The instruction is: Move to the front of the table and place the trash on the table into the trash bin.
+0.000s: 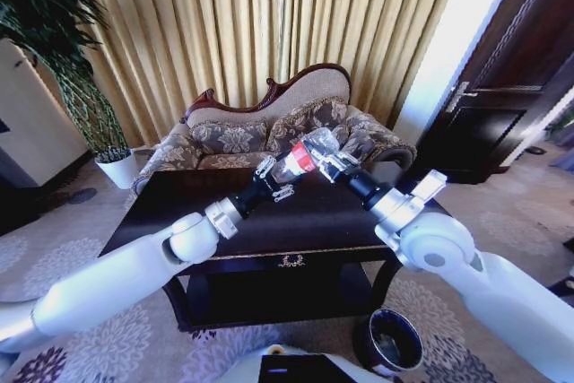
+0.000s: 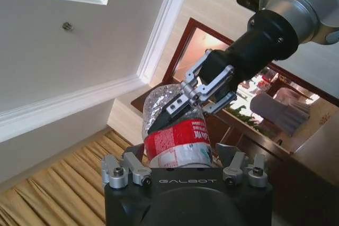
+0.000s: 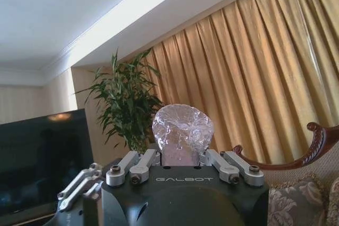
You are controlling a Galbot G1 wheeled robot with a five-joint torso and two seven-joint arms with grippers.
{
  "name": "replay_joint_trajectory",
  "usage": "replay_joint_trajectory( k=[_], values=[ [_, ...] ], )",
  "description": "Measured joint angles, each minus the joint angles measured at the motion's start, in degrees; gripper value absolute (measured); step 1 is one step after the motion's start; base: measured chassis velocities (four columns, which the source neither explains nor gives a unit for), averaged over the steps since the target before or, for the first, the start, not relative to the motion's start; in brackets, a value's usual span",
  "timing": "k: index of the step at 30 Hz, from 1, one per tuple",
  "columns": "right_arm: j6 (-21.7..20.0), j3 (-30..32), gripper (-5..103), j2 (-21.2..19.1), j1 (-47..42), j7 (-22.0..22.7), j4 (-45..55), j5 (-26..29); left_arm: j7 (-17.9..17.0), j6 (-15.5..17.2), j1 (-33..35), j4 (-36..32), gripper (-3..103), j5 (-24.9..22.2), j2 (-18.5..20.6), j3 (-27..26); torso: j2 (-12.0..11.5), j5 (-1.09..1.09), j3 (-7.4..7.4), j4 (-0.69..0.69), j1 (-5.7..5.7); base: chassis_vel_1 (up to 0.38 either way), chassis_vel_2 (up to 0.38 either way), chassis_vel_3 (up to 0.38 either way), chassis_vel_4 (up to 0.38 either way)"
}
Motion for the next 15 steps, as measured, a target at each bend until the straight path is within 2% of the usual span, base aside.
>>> replay_joint_trajectory(
  k=[2, 3, 4, 6, 9, 11, 12, 14, 15],
  values=[
    [0.0, 0.92, 27, 0.07, 0.01, 0.01, -1.08, -0.25, 0.32, -0.23, -0.52, -0.12, 84, -1.11, 0.59, 0.01, 0.0, 0.01, 0.0, 0.0, 0.0, 0.0, 0.0, 0.0, 0.0],
    [0.0, 0.92, 27, 0.07, 0.01, 0.01, -1.08, -0.25, 0.32, -0.23, -0.52, -0.12, 84, -1.11, 0.59, 0.01, 0.0, 0.01, 0.0, 0.0, 0.0, 0.0, 0.0, 0.0, 0.0],
    [0.04, 1.51, 27, 0.07, -0.19, 0.05, -1.78, -0.46, 0.24, -0.23, -0.52, -0.36, 89, -2.0, 1.0, -0.1, 0.0, 0.0, 0.0, 0.0, 0.0, 0.0, 0.0, 0.0, 0.0],
    [0.59, 2.5, 27, -0.11, -0.96, 0.1, -3.06, -1.35, -0.8, 0.0, 0.03, -0.65, 98, -3.63, 1.75, -1.31, 0.0, 0.01, 0.0, 0.0, 0.0, 0.0, 0.0, 0.0, 0.0],
    [1.22, 3.48, 27, -0.44, -2.1, 0.42, -4.47, -2.57, -2.17, 0.67, 1.24, -0.74, 99, -5.41, 2.54, -3.8, 0.0, 0.0, 0.0, 0.0, 0.0, 0.0, 0.0, 0.0, 0.0],
    [1.76, 4.61, 27, -0.84, -3.28, 2.86, -6.34, -3.93, -3.65, 1.63, 4.23, -0.62, 100, -8.92, 4.44, -9.68, 0.0, 0.0, 0.0, -0.01, 0.0, 0.0, 0.0, 0.0, 0.0],
    [1.76, 4.61, 27, -0.84, -3.28, 2.86, -6.34, -3.93, -3.65, 1.63, 4.23, -0.62, 100, -8.92, 4.44, -9.68, 0.0, 0.0, 0.0, -0.01, 0.0, 0.0, 0.0, 0.0, 0.0],
    [1.78, 5.58, 27, -1.42, -3.99, 8.19, -8.12, -5.33, -4.54, 3.12, 9.59, -0.71, 100, -13.25, 6.63, -18.92, 0.0, 0.02, 0.0, 0.0, 0.0, 0.0, 0.0, 0.0, 0.0],
    [1.78, 5.58, 27, -1.42, -3.99, 8.19, -8.12, -5.33, -4.54, 3.12, 9.59, -0.71, 100, -13.25, 6.63, -18.92, 0.0, 0.02, 0.0, 0.0, 0.0, 0.0, 0.0, 0.0, 0.0]
  ],
)
